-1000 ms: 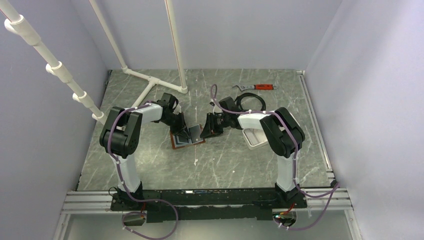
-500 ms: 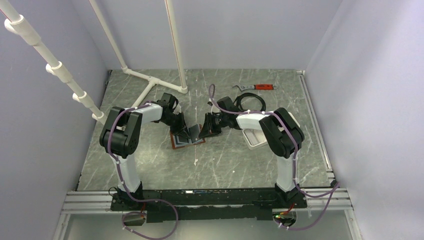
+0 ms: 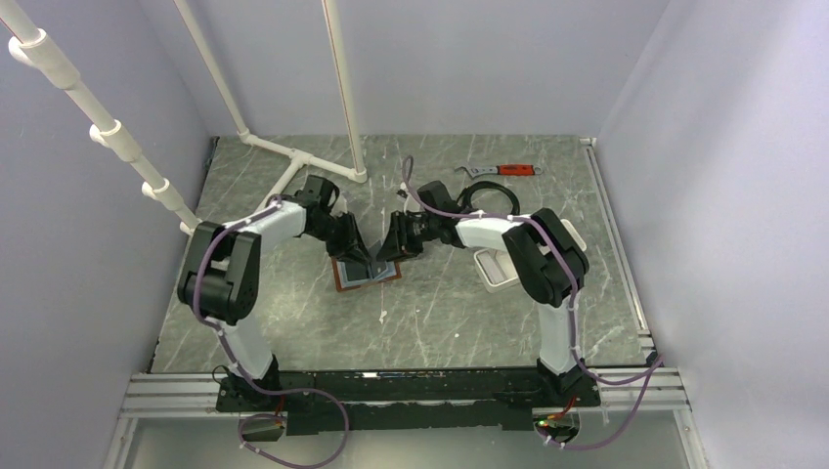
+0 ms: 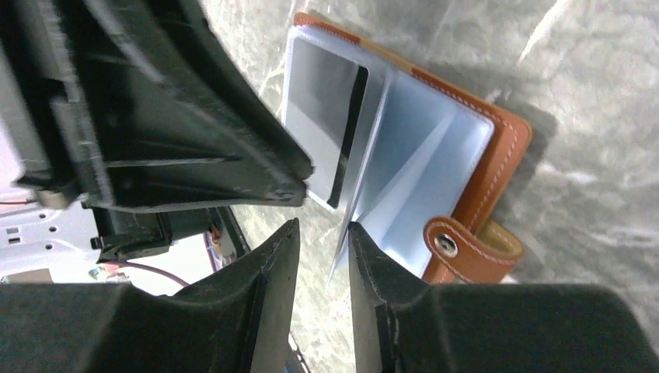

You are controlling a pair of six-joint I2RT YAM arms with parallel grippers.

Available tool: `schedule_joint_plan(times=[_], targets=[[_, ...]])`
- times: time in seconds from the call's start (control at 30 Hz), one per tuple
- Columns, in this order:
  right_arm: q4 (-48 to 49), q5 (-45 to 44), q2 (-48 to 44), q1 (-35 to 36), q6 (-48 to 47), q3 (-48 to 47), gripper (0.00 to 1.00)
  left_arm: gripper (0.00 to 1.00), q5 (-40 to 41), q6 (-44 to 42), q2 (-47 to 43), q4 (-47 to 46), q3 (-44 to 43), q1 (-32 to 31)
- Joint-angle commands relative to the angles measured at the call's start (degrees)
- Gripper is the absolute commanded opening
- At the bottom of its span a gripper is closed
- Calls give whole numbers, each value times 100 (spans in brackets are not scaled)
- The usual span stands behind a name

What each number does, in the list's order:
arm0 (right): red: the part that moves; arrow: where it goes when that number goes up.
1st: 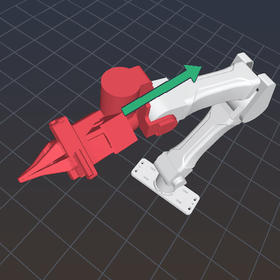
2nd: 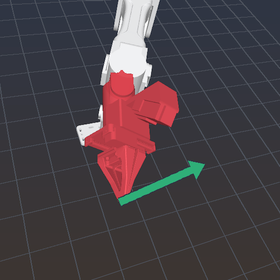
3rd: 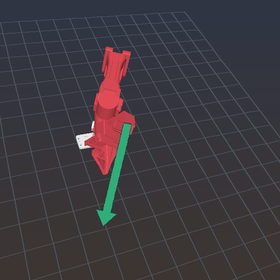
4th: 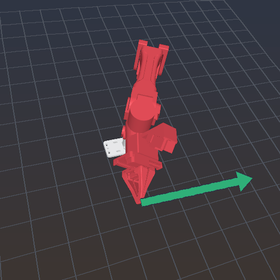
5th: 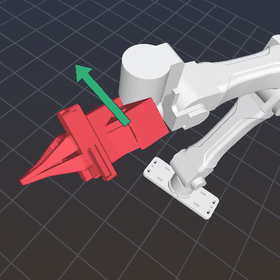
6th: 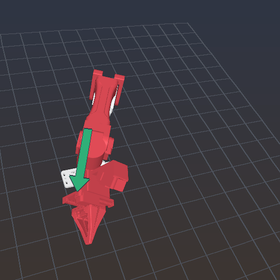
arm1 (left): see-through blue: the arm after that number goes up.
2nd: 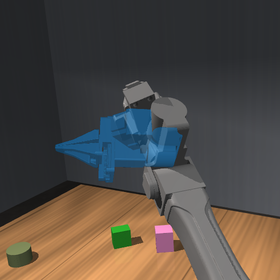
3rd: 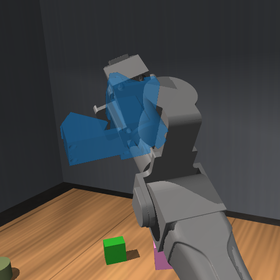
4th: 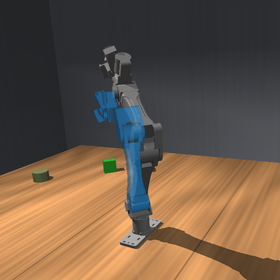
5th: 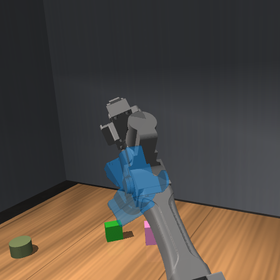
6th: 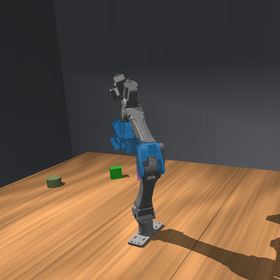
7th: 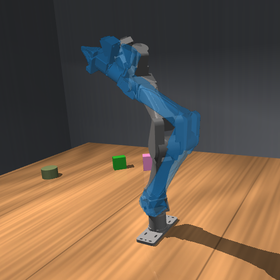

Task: Put the credit cards into the card holder
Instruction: Insert the credit card into the card holder.

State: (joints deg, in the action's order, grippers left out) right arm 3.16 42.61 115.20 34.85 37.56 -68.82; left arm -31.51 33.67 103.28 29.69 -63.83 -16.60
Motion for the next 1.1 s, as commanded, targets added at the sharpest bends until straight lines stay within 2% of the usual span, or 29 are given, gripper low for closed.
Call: schedule_joint_plan(times=[0.0,0.3,0.57,0.87,0.97,1.07], targets=[[120,125,174,127,25,-449,32,29,-252,-47,-726,297,177,300],[-87,99,654,400,72,-1088,38,36,-242,-501,-1977,1016,618,1282],[-435,-16,1041,505,1,-1574,43,38,-448,-601,-2270,1090,602,1509],[-1023,-504,652,342,-328,-1375,46,42,-1560,-385,-1735,318,572,1491],[-1541,-843,547,277,-615,-1402,44,42,-2050,-210,-1282,-178,552,1330],[-2079,-1379,292,262,-794,-1385,37,39,-2031,-161,-896,-329,425,1095]])
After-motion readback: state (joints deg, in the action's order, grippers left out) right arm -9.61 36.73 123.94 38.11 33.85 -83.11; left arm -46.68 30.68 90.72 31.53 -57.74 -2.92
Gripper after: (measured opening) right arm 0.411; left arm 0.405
